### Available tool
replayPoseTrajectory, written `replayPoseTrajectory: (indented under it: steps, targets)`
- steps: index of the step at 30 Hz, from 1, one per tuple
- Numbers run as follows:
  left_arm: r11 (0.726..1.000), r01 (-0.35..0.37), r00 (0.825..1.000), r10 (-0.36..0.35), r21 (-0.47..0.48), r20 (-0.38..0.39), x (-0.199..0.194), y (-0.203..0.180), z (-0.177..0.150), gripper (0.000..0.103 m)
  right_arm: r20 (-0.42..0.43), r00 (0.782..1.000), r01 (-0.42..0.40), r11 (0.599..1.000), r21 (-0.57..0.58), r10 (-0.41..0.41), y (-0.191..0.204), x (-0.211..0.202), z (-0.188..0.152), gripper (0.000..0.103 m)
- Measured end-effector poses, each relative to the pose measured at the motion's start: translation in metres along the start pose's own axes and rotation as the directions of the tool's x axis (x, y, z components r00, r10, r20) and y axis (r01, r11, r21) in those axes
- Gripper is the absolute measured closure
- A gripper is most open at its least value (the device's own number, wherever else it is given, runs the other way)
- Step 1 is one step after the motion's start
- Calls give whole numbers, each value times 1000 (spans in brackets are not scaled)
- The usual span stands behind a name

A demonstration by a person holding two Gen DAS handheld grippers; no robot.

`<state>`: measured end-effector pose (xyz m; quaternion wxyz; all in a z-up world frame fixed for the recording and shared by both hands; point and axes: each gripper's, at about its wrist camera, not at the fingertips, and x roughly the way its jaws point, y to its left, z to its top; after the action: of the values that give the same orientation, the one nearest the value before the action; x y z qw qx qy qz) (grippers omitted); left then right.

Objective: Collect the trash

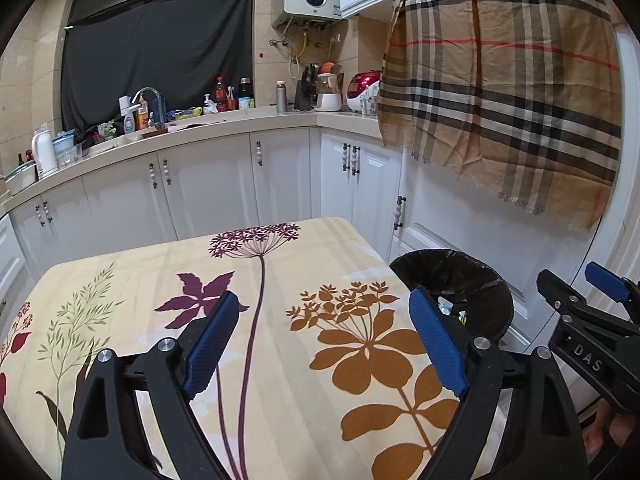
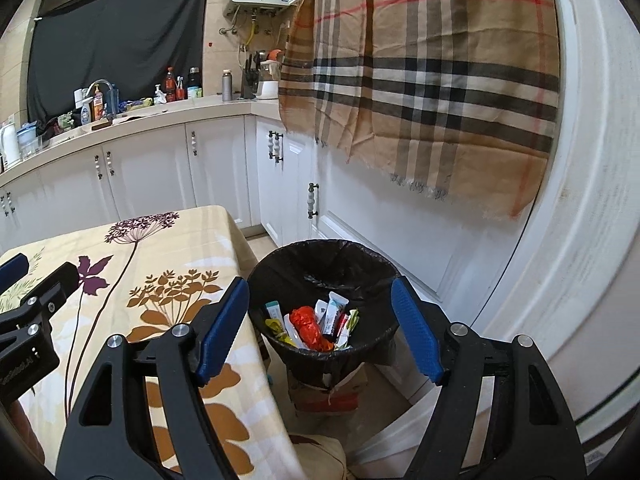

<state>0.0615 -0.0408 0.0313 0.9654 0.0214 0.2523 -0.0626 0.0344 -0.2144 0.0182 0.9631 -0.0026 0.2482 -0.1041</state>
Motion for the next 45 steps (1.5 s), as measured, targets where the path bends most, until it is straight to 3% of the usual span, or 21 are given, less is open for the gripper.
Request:
replayPoseTrajectory:
  steps: [45]
  targets:
    - [1000,6,1000,-6,-4,7,-7,2,-3,19,31,999,21,1000,9,-21,-11,-19,0,31]
